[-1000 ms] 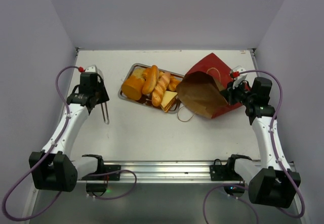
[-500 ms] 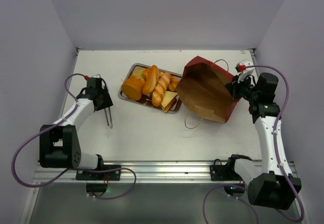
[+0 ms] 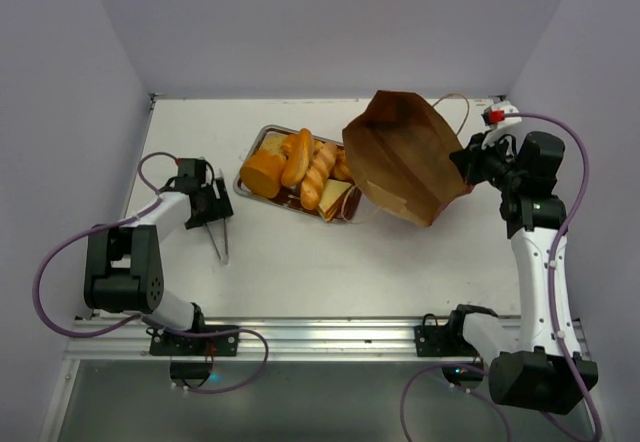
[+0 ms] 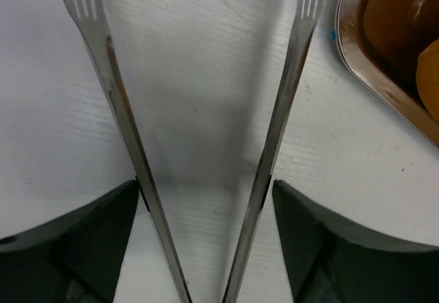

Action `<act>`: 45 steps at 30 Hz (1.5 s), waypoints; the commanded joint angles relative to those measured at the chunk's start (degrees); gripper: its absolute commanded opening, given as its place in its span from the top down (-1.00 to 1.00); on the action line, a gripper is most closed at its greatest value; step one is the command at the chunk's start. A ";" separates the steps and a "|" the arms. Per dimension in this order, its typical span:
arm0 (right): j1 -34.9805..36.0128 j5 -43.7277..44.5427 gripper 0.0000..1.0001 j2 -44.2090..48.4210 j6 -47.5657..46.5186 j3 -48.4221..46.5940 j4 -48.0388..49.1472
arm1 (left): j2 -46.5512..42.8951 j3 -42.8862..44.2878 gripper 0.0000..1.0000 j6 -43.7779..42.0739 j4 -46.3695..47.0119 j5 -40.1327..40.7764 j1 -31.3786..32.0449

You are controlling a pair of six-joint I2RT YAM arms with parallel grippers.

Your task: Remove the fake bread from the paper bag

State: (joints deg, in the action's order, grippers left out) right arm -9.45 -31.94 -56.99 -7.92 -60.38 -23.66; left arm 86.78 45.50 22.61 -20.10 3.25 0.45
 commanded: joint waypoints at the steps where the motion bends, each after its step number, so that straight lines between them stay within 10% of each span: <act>1: -0.57 3.72 1.00 -0.13 8.94 -4.91 -0.33 | -1.61 0.21 -0.72 -1.43 3.05 -0.26 -0.45; 4: -0.74 7.84 1.00 -0.66 15.10 -6.24 -0.77 | -3.37 0.38 -0.98 -1.43 2.52 -0.08 -0.45; 19: -6.80 12.09 0.96 -13.75 34.46 -6.24 -1.74 | -28.24 -1.20 -0.99 -2.48 -1.34 -2.28 -0.45; 22: -10.23 9.18 0.75 -16.04 33.24 -6.59 -1.74 | -32.63 -2.69 -0.99 -2.40 -1.70 -4.98 -0.45; 31: -11.20 10.84 -0.98 -12.54 18.12 -9.58 -7.36 | -38.35 -4.01 -0.99 -2.13 -1.08 -13.61 -0.45; 45: -11.11 30.01 -0.98 0.73 6.36 -15.82 -16.59 | -46.79 -2.17 -0.99 0.68 -2.93 -23.81 -0.45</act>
State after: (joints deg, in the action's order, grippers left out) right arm -20.58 -6.55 -57.93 3.68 -74.17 -37.01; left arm 41.54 41.60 22.17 -22.15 -16.78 0.38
